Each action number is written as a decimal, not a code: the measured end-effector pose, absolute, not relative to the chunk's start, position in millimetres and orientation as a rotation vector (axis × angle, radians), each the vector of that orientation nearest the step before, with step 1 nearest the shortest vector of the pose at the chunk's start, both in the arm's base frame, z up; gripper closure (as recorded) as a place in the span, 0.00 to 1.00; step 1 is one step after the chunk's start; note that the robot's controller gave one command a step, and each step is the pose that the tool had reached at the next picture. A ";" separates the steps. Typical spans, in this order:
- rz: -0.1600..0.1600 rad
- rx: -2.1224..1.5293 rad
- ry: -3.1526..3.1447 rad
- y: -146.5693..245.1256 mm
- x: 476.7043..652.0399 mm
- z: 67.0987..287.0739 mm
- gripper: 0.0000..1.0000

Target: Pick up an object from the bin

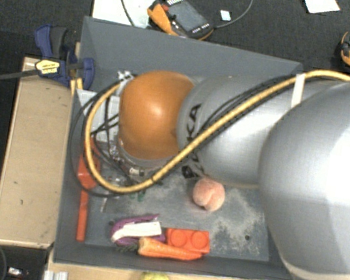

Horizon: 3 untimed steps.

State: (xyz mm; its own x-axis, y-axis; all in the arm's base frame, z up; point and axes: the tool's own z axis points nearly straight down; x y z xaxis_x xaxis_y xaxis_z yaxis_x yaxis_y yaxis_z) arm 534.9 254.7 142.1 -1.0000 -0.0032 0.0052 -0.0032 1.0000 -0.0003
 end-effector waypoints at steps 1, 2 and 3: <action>-0.002 -0.005 -3.143 253.7 537.3 145.8 0.00; -0.007 0.390 -3.127 198.3 482.5 72.7 0.00; -0.005 0.510 -3.110 186.2 489.9 135.5 0.00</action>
Offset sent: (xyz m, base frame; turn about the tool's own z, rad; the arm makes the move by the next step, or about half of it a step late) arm -0.0555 -0.0575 -0.0721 -0.2488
